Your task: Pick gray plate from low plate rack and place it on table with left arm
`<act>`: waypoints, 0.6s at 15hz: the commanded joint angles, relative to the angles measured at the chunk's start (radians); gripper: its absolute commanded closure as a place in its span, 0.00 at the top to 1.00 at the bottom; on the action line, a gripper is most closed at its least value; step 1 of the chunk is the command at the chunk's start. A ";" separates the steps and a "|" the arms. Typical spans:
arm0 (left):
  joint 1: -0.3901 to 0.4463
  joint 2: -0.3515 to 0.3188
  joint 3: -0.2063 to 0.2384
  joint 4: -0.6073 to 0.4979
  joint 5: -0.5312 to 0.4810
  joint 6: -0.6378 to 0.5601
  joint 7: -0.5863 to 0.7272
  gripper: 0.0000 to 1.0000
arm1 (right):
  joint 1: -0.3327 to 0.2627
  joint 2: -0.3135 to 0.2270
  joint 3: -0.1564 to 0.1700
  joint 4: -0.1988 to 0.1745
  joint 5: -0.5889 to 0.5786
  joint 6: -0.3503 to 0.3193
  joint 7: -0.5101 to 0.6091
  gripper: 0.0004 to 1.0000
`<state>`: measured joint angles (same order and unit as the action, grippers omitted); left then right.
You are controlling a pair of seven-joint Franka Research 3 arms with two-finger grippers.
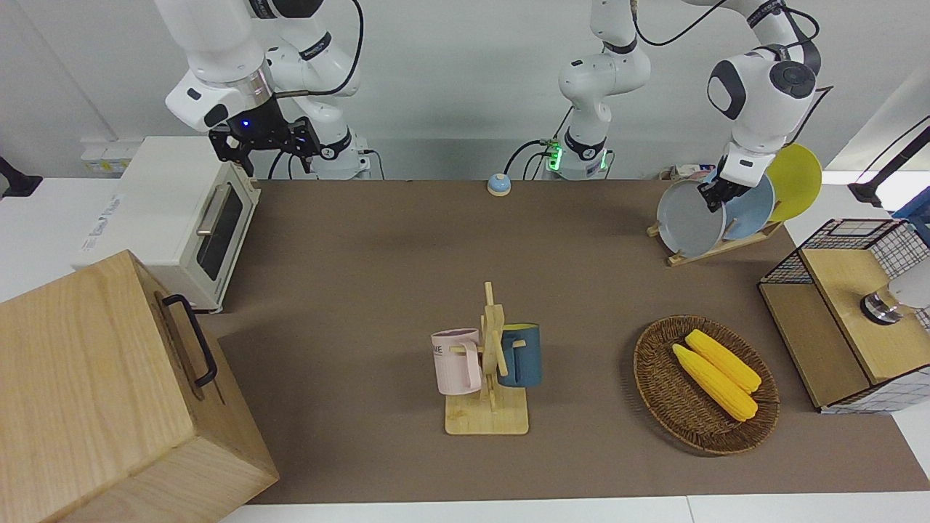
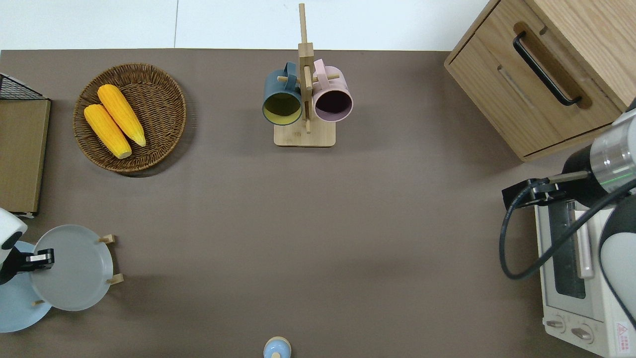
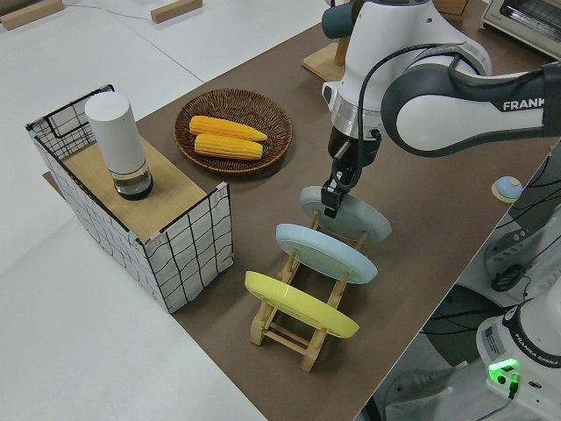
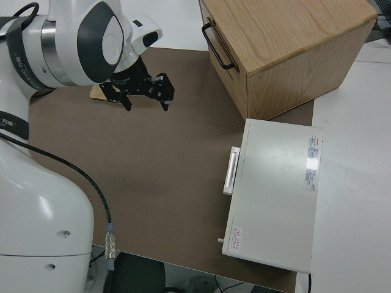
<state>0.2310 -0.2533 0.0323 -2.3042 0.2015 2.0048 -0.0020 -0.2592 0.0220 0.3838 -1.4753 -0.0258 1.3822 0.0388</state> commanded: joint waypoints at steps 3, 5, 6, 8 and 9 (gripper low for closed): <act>-0.005 -0.011 -0.012 0.124 0.016 -0.180 0.007 0.07 | -0.023 -0.002 0.021 0.007 -0.006 -0.011 0.012 0.98; -0.009 -0.012 -0.022 0.195 0.006 -0.268 0.007 0.07 | -0.023 -0.002 0.020 0.007 -0.006 -0.011 0.012 0.98; -0.009 -0.011 -0.023 0.227 0.004 -0.306 0.007 0.07 | -0.023 -0.002 0.021 0.007 -0.006 -0.011 0.012 0.98; -0.018 -0.014 -0.029 0.238 -0.011 -0.322 0.022 0.07 | -0.023 -0.002 0.021 0.007 -0.006 -0.011 0.012 0.98; -0.018 -0.018 -0.031 0.236 -0.042 -0.322 0.023 0.07 | -0.023 -0.002 0.021 0.007 -0.006 -0.011 0.012 0.98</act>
<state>0.2263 -0.2669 0.0014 -2.0835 0.1979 1.7113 0.0060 -0.2592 0.0220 0.3838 -1.4753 -0.0258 1.3822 0.0388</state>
